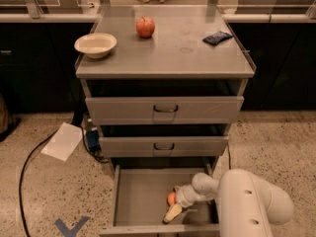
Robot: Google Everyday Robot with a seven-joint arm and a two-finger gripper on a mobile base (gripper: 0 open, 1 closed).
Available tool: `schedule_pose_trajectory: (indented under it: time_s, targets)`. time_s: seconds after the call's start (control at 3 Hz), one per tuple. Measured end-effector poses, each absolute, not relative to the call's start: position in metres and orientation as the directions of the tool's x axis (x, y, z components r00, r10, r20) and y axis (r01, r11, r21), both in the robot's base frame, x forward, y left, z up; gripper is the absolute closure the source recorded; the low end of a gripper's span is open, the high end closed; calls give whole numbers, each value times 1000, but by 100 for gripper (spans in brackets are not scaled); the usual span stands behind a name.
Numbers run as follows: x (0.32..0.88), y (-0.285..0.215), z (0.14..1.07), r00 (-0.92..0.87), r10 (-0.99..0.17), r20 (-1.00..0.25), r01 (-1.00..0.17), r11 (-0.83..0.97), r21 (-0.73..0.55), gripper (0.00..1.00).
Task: Pick orange from bottom drawer and place on counter
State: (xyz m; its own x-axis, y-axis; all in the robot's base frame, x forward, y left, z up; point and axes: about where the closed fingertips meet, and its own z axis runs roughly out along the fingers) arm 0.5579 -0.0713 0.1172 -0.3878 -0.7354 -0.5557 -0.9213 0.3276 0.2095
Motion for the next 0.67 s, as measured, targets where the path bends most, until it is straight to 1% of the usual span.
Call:
schedule_pose_trajectory:
  time_s: [0.33, 0.67]
  targets:
    - [558, -71, 117, -388, -735, -556, -921, 328, 209, 19]
    - [558, -71, 117, -388, -735, -556, -921, 328, 210, 42]
